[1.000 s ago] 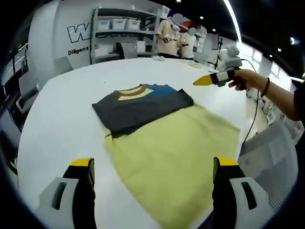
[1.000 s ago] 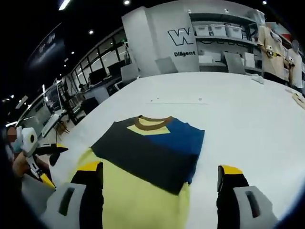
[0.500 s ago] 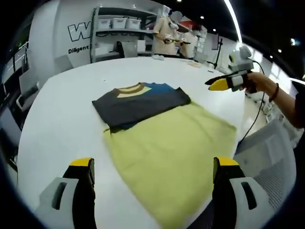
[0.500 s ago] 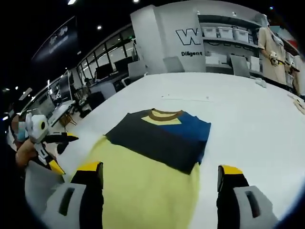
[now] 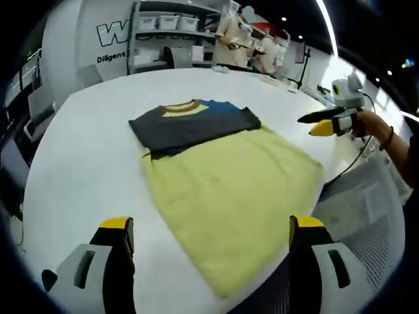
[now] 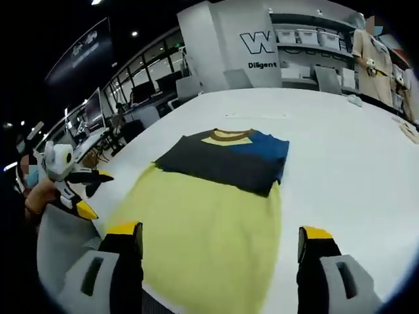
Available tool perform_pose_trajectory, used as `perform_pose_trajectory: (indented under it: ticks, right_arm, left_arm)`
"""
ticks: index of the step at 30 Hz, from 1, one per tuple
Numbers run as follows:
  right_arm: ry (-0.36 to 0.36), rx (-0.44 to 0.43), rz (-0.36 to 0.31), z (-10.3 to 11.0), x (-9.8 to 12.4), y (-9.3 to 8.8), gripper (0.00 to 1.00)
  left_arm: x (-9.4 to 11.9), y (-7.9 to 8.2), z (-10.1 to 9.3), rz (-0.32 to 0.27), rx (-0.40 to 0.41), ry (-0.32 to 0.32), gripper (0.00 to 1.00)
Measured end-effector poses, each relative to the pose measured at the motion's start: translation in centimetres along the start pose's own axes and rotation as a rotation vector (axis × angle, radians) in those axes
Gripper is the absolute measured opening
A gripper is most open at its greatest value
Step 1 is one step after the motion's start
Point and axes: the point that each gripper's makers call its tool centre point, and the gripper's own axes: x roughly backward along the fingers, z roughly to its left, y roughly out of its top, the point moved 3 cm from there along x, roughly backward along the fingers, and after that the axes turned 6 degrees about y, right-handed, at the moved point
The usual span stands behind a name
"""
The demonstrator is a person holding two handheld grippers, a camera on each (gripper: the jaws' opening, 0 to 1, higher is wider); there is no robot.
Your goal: Fold the garment on the visible template until the final outline fits inside the template.
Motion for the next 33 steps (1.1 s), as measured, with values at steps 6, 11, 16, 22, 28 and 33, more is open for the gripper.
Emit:
perform_pose_trajectory:
  ticks: [6, 11, 16, 22, 28, 33]
  right_arm:
    - [-0.008, 0.001, 0.038, 0.4, 0.7, -2.2, 0.91]
    - [-0.031, -0.003, 0.074, 0.5, 1.2, -4.2, 0.80]
    - [-0.078, 0.031, 0.149, 0.2, 1.4, -6.2, 0.66]
    - [-0.102, 0.005, 0.237, 0.0, 1.6, -8.1, 0.54]
    - [-0.135, -0.050, 0.262, -0.5, 2.1, -9.1, 0.41]
    - [-0.197, -0.048, 0.282, -1.4, 2.7, -9.7, 0.38]
  left_arm:
    - [0.1, -1.7, 0.0, 0.043, -0.007, 0.025, 0.86]
    - [0.2, -2.8, -0.5, 0.077, 0.031, 0.020, 0.73]
    - [0.2, -3.8, -0.6, 0.121, 0.105, 0.040, 0.56]
    - [0.2, -5.1, -0.6, 0.189, 0.110, 0.070, 0.52]
    - [0.3, -6.1, -1.0, 0.235, 0.151, 0.055, 0.40]
    - [0.4, -6.3, -1.2, 0.249, 0.145, 0.056, 0.29]
